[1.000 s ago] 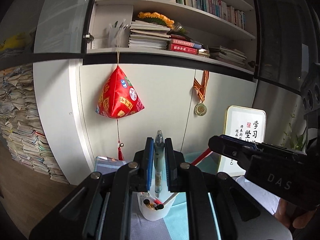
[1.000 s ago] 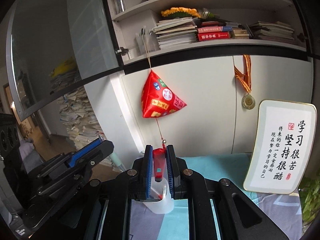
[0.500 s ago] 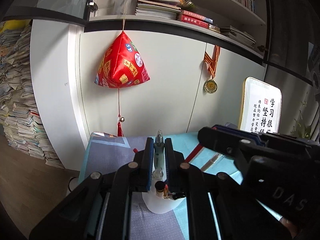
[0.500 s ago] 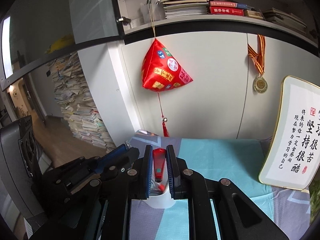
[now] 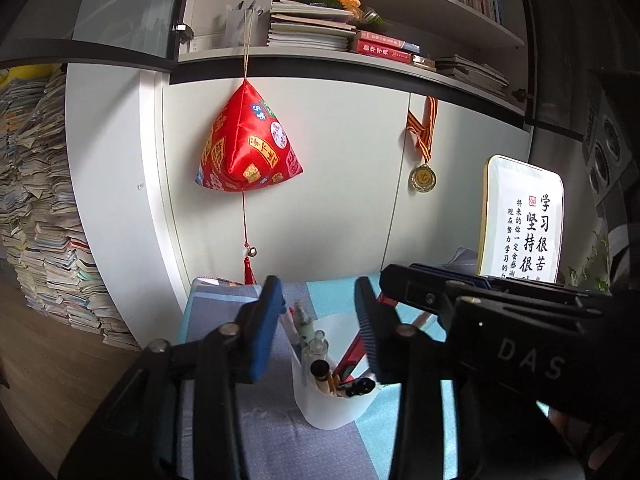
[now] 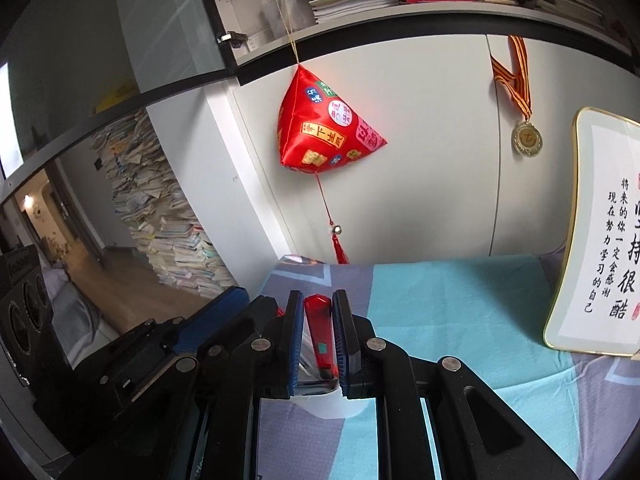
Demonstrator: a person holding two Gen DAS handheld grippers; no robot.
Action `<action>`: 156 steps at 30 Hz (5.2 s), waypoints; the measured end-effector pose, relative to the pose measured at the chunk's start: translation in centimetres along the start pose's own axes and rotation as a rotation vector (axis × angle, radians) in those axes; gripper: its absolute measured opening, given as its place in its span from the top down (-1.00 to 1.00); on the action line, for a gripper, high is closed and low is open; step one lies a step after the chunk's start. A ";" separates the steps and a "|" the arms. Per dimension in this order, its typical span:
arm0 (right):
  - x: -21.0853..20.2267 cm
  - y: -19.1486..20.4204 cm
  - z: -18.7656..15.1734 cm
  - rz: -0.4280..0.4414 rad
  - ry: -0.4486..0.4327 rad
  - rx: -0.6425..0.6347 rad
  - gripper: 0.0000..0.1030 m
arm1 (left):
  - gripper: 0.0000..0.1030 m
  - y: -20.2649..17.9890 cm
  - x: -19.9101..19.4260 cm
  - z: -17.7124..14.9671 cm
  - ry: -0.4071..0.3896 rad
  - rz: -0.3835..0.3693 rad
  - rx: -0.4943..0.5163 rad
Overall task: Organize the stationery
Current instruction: 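Open both tools to drop the pen and box cutter into the cup, then move both open tools back toward the eraser and green highlighter, then lower the open right tool around the pink-and-teal eraser, then grasp the green highlighter with the left tool while the right tool closes on the eraser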
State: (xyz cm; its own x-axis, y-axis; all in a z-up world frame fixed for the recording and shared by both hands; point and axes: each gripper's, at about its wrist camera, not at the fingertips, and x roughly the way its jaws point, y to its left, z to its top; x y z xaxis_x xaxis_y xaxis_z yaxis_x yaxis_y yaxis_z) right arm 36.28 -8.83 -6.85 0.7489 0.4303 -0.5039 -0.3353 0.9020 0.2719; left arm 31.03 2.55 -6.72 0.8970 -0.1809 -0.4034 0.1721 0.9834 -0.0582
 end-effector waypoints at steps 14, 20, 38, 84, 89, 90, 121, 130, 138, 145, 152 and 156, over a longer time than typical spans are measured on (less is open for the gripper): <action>-2.3 0.0 0.4 0.011 -0.071 0.008 0.53 | -0.09 0.7 -2.4 0.3 -0.054 0.000 -0.030; -3.9 -0.3 0.5 0.004 -0.077 0.004 0.53 | -0.32 0.4 -3.7 -0.4 -0.055 0.018 -0.037; -9.0 0.0 -5.5 -0.013 0.034 -0.049 0.53 | -0.40 -1.0 -8.4 -6.1 0.061 0.026 -0.027; -11.7 -4.8 -21.4 -0.182 0.305 0.142 0.52 | -0.49 -7.9 -12.8 -18.0 0.363 -0.048 0.017; -11.3 -4.2 -21.3 -0.184 0.298 0.130 0.18 | -0.49 -7.9 -12.9 -18.1 0.361 -0.044 0.023; -11.3 -4.0 -21.3 -0.184 0.293 0.127 -0.03 | -0.49 -7.8 -12.9 -18.1 0.360 -0.043 0.022; -14.2 -5.7 -22.9 -0.343 0.242 0.045 0.57 | -0.49 -10.8 -10.3 -18.8 0.424 -0.071 0.069; -15.1 -6.6 -23.3 -0.323 0.232 0.080 0.58 | -0.50 -11.5 -8.7 -18.3 0.469 -0.036 0.099; -15.2 -6.8 -23.3 -0.306 0.232 0.088 0.58 | 0.80 -12.1 -8.7 -17.8 0.471 -0.070 0.099; -15.4 -7.1 -23.2 -0.291 0.238 0.102 0.58 | 0.80 -12.2 -9.0 -17.9 0.451 -0.073 0.053; -16.4 -7.6 -22.7 -0.290 0.209 0.120 0.58 | 0.80 -12.4 -9.4 -17.5 0.443 -0.064 0.044; -16.9 -7.8 -22.1 -0.288 0.188 0.131 0.58 | 0.80 -12.1 -9.9 -16.9 0.428 -0.050 0.042</action>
State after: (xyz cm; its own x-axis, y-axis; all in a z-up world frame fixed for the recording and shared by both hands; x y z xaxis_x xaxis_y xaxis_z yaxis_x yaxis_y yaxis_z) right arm 13.61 -22.39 -18.57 0.6795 0.1695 -0.7138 -0.0410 0.9802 0.1937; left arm 13.19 -7.25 -17.42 0.6390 -0.1965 -0.7437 0.2357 0.9703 -0.0539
